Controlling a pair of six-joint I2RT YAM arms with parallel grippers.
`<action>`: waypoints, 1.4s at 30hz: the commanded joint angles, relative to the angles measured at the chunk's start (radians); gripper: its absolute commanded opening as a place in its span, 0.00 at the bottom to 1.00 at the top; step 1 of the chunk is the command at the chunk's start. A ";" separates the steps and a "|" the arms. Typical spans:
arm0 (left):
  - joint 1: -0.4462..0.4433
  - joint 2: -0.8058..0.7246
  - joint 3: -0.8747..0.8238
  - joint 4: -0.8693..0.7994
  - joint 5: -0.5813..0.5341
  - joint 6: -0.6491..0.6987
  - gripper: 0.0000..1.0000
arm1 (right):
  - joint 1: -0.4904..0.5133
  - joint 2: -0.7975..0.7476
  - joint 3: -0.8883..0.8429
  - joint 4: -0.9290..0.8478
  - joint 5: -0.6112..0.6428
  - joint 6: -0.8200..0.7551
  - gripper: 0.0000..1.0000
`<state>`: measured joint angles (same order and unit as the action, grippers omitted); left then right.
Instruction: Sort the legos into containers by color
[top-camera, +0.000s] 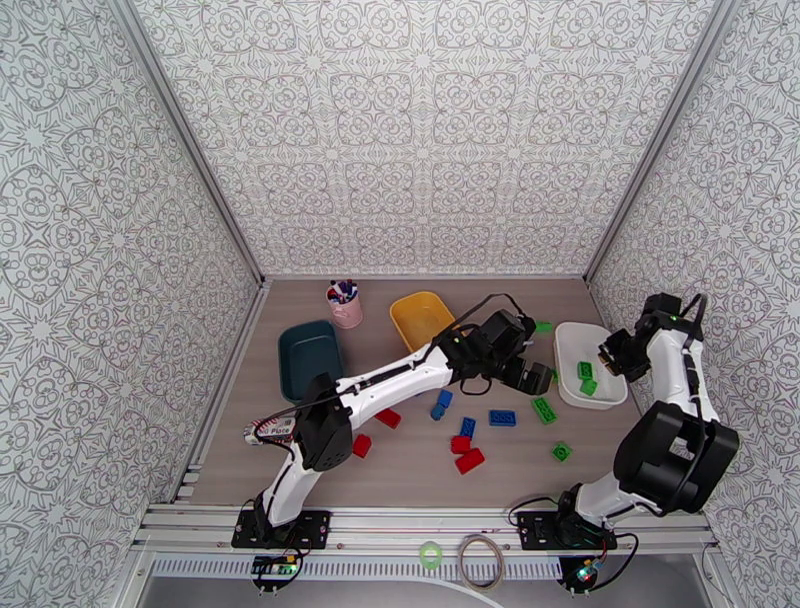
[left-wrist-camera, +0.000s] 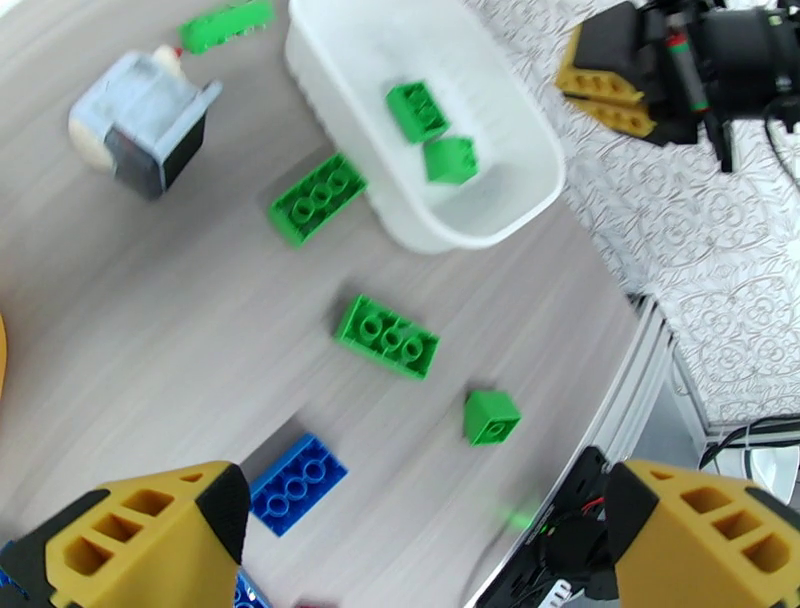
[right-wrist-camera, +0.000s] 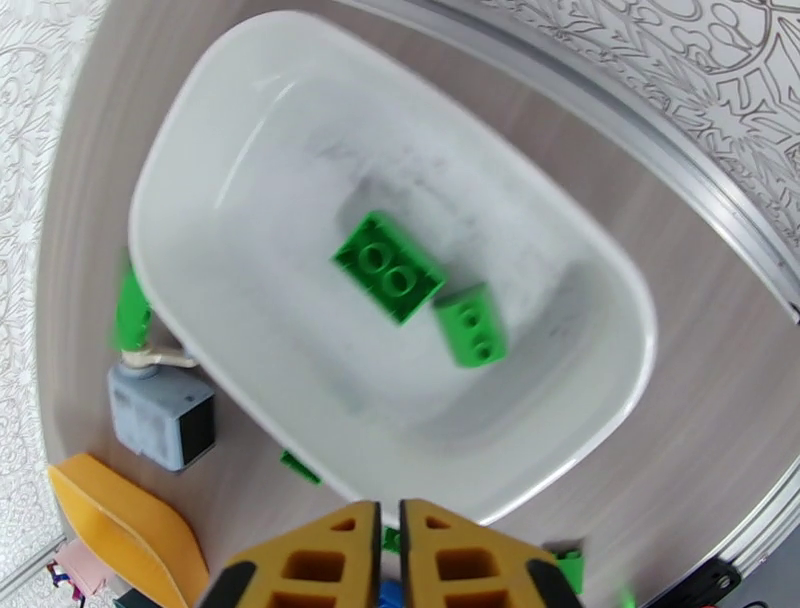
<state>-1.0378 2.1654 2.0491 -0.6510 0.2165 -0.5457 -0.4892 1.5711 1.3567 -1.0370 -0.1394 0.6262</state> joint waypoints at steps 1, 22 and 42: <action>0.017 -0.012 -0.028 -0.037 -0.011 -0.012 0.99 | -0.002 0.001 0.012 -0.012 -0.017 -0.042 0.18; 0.202 -0.244 -0.282 0.063 -0.190 -0.077 0.99 | 0.254 0.175 0.311 -0.011 0.043 -0.085 0.52; 0.377 -0.221 -0.335 0.128 -0.074 -0.050 0.99 | 0.354 0.838 1.203 -0.297 0.194 -0.287 0.70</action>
<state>-0.6685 1.9392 1.7233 -0.5369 0.1104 -0.6086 -0.1230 2.3657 2.5000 -1.2865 0.0486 0.3599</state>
